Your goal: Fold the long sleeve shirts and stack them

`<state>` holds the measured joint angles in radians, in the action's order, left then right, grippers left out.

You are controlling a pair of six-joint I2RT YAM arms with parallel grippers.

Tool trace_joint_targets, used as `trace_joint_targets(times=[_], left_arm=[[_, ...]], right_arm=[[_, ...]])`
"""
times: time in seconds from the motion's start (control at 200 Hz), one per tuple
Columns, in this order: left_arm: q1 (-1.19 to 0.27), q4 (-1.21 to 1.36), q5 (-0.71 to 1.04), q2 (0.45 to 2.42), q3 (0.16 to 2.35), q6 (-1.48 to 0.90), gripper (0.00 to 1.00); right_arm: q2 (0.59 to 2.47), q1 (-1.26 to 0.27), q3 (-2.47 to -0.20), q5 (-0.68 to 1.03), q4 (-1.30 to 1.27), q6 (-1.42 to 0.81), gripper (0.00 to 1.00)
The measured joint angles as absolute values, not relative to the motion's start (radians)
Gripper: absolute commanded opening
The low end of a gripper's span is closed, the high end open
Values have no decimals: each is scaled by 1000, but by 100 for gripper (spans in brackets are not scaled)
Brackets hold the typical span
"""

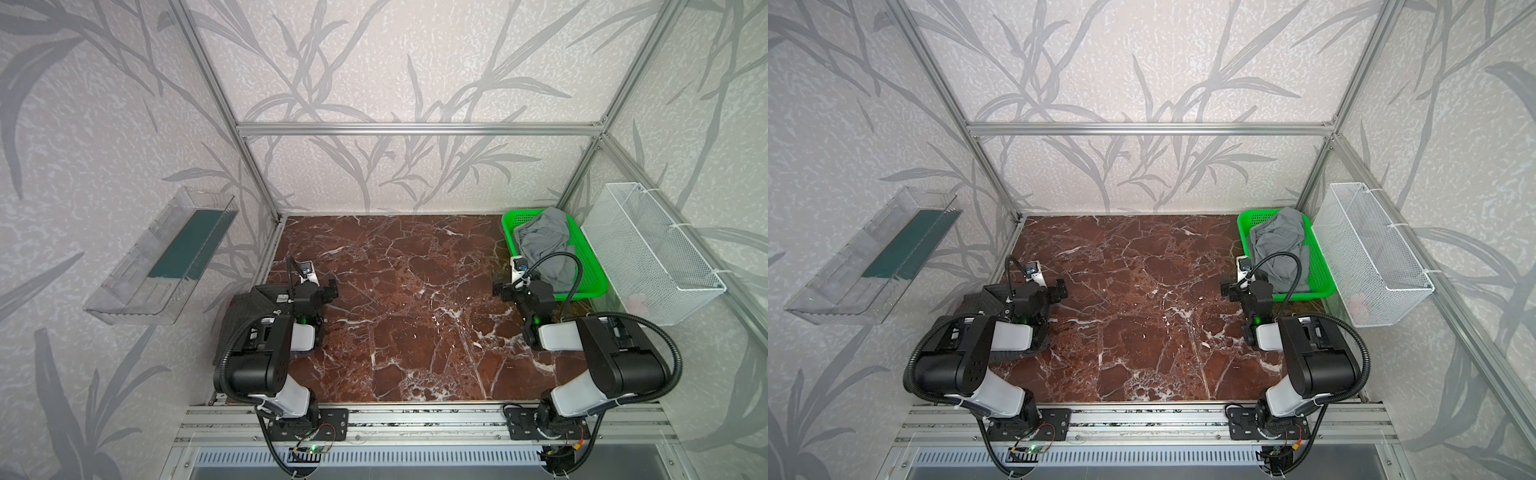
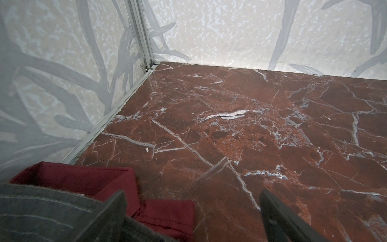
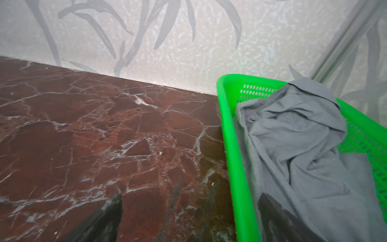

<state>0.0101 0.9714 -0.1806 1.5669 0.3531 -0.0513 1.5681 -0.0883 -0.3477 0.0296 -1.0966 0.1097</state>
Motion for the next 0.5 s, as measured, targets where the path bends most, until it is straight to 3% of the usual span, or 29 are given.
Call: trace_joint_targets(times=[0.5], left_arm=[[10, 971, -181, 1567, 353, -51, 99]], right_arm=[[1568, -84, -358, -6, -1089, 73, 99]])
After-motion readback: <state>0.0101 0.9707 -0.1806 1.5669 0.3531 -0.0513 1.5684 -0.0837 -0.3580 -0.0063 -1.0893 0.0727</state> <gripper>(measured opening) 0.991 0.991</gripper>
